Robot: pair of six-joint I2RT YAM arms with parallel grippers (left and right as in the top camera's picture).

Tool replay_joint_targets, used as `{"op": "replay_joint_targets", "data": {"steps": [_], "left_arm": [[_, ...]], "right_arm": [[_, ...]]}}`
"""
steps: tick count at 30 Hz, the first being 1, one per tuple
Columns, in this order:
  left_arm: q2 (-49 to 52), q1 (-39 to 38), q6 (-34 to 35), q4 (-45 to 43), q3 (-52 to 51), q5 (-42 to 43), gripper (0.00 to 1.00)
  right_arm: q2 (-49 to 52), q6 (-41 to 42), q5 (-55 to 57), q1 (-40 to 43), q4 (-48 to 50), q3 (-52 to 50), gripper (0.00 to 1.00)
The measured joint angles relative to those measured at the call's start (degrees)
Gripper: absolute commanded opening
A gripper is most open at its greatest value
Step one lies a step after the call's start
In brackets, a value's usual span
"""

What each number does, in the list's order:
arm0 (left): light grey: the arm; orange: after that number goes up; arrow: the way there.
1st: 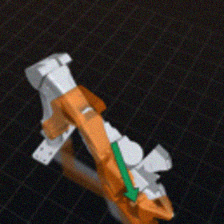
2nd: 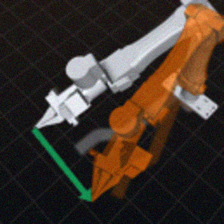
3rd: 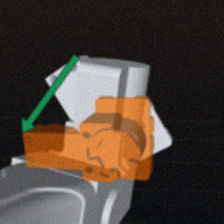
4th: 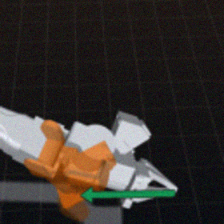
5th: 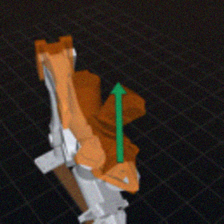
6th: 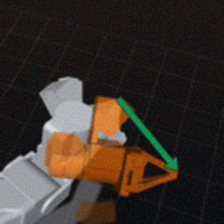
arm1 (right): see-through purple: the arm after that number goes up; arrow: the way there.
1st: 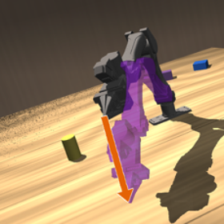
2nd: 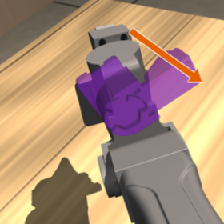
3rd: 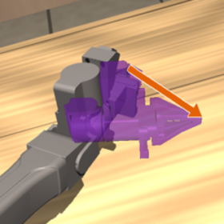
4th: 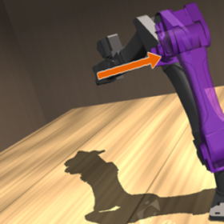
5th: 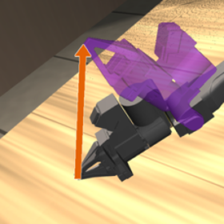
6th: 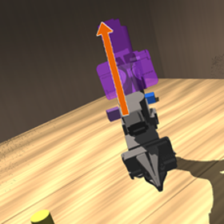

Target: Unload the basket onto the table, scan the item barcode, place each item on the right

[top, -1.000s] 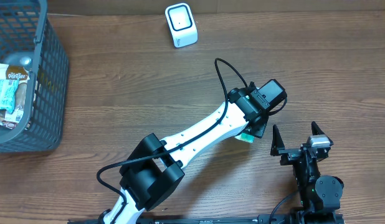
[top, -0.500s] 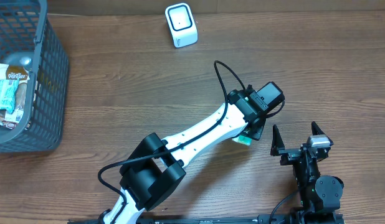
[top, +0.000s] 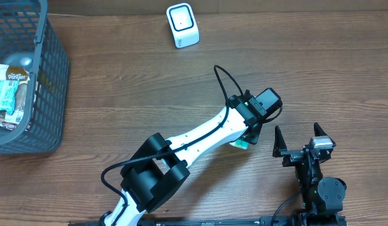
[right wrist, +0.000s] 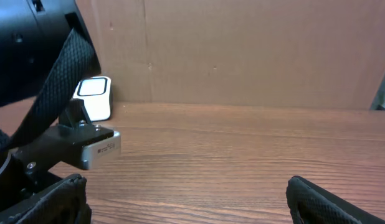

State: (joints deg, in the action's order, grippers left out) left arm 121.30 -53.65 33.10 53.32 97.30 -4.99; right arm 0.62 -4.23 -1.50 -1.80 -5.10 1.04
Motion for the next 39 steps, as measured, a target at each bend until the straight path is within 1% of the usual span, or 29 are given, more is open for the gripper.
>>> {"op": "replay_joint_targets", "data": {"steps": [8, 10, 15, 18, 27, 31, 39], "left_arm": [[0.0, 0.0, 0.0, -0.6, -1.0, -0.3, 0.63], [0.0, 0.0, 0.0, -0.6, -1.0, -0.4, 0.65], [0.0, 0.0, 0.0, -0.6, -1.1, -0.4, 0.77], [0.0, 0.0, 0.0, -0.6, -1.1, -0.4, 0.82], [0.0, 0.0, 0.0, -0.7, -1.1, -0.4, 0.84], [0.0, 0.0, 0.0, -0.7, -1.1, -0.4, 0.75], [0.0, 0.0, 0.0, -0.1, -1.1, 0.0, 0.79]], "right_arm": [[0.0, 0.0, 0.0, 0.0, 0.0, 0.0, 1.00], [0.0, 0.0, 0.0, 0.0, 0.0, 0.0, 1.00], [0.0, 0.0, 0.0, 0.0, 0.0, 0.0, 1.00], [0.0, 0.0, 0.0, 0.0, 0.0, 0.0, 1.00], [0.0, 0.0, 0.0, 0.0, 0.0, 0.0, 1.00], [0.0, 0.0, 0.0, 0.0, 0.0, 0.0, 1.00], [0.0, 0.0, 0.0, 0.0, 0.0, 0.0, 1.00]]}}
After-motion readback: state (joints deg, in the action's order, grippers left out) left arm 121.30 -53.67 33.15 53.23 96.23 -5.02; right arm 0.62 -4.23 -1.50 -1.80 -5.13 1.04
